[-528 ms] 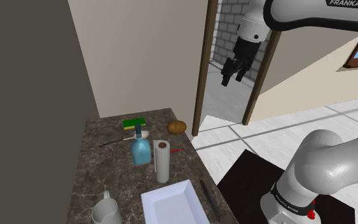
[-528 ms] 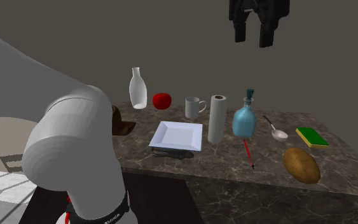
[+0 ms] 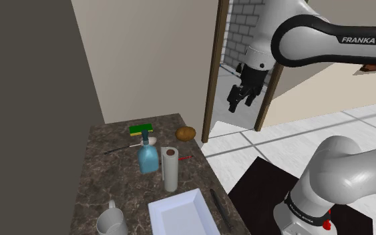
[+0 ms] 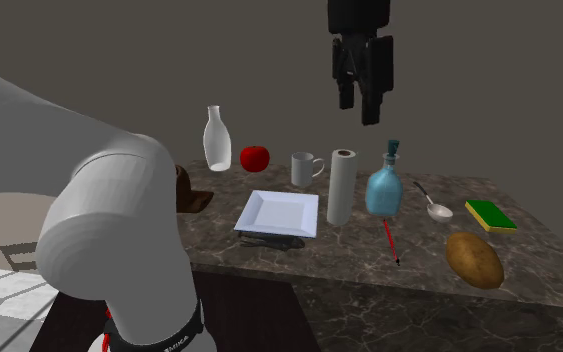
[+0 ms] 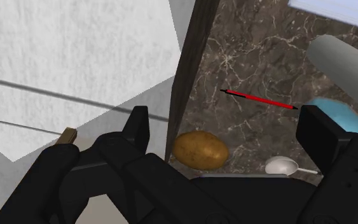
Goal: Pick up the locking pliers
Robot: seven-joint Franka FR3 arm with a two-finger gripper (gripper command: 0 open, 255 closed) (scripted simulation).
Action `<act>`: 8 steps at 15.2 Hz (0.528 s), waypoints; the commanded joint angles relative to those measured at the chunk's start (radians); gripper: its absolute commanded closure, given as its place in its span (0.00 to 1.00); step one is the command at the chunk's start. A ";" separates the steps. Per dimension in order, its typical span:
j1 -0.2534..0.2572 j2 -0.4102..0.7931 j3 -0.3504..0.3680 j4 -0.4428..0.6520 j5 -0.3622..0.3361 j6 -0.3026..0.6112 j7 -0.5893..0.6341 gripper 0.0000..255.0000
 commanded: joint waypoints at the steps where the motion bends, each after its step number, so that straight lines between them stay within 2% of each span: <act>1: 0.004 -0.020 0.028 -0.064 0.017 0.034 0.040 0.00; 8: 0.050 -0.062 0.151 -0.259 0.107 0.152 0.192 0.00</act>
